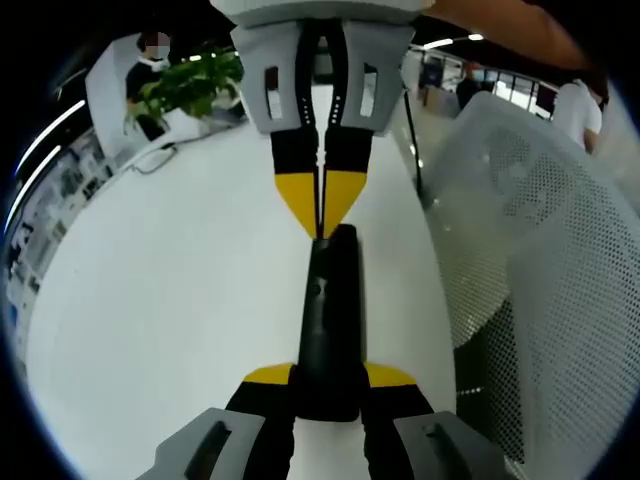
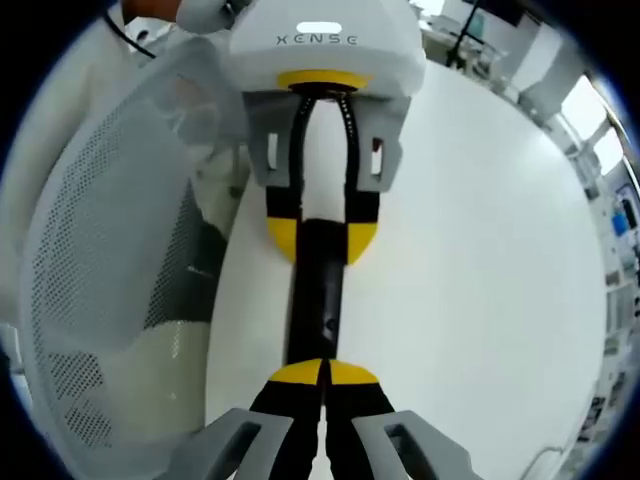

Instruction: Press the specified remote control buttons in sequence, fully releasing each button before pressing the next.

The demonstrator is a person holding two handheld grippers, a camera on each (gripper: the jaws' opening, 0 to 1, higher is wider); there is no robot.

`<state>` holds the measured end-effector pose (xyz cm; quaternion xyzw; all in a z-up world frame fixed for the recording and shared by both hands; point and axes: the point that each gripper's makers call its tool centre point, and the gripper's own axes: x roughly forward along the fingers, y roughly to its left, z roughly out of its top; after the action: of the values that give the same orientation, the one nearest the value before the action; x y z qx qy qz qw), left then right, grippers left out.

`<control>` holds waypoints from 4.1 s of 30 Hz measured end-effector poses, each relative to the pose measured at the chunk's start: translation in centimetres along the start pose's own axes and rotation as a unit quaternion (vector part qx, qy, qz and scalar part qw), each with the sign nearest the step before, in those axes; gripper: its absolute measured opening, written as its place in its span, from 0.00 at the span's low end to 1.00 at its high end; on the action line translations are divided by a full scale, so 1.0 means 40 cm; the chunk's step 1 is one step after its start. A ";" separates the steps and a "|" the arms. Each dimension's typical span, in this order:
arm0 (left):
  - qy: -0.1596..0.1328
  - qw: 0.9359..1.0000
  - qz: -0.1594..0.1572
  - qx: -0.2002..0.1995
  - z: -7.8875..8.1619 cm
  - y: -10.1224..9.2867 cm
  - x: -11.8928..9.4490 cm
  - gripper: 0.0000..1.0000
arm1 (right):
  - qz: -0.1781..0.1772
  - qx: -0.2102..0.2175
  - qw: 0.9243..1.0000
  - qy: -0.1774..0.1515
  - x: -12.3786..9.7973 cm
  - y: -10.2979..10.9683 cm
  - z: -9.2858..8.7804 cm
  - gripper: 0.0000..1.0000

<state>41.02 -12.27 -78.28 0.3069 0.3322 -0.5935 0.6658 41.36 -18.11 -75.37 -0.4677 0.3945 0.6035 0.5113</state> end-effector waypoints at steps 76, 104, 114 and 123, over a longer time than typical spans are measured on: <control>-0.006 1.000 0.001 0.000 0.000 -0.003 -0.001 0.24 | 0.019 0.011 1.000 0.009 0.037 0.009 -0.003 0.00; -0.019 1.000 0.002 -0.001 0.000 -0.001 -0.002 0.24 | 0.011 -0.003 1.000 0.010 -0.015 -0.028 0.039 0.00; -0.025 1.000 0.003 -0.001 0.001 -0.003 -0.003 0.24 | 0.019 -0.009 1.000 0.008 -0.010 -0.029 0.064 0.00; -0.033 0.999 0.004 -0.002 0.000 -0.001 -0.003 0.24 | 0.034 -0.009 0.999 0.016 0.020 -0.021 0.064 0.00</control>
<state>40.98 -12.21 -78.18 0.2874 0.3104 -0.5995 0.6794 41.74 -15.34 -75.50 -0.4681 0.4129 0.6163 0.4801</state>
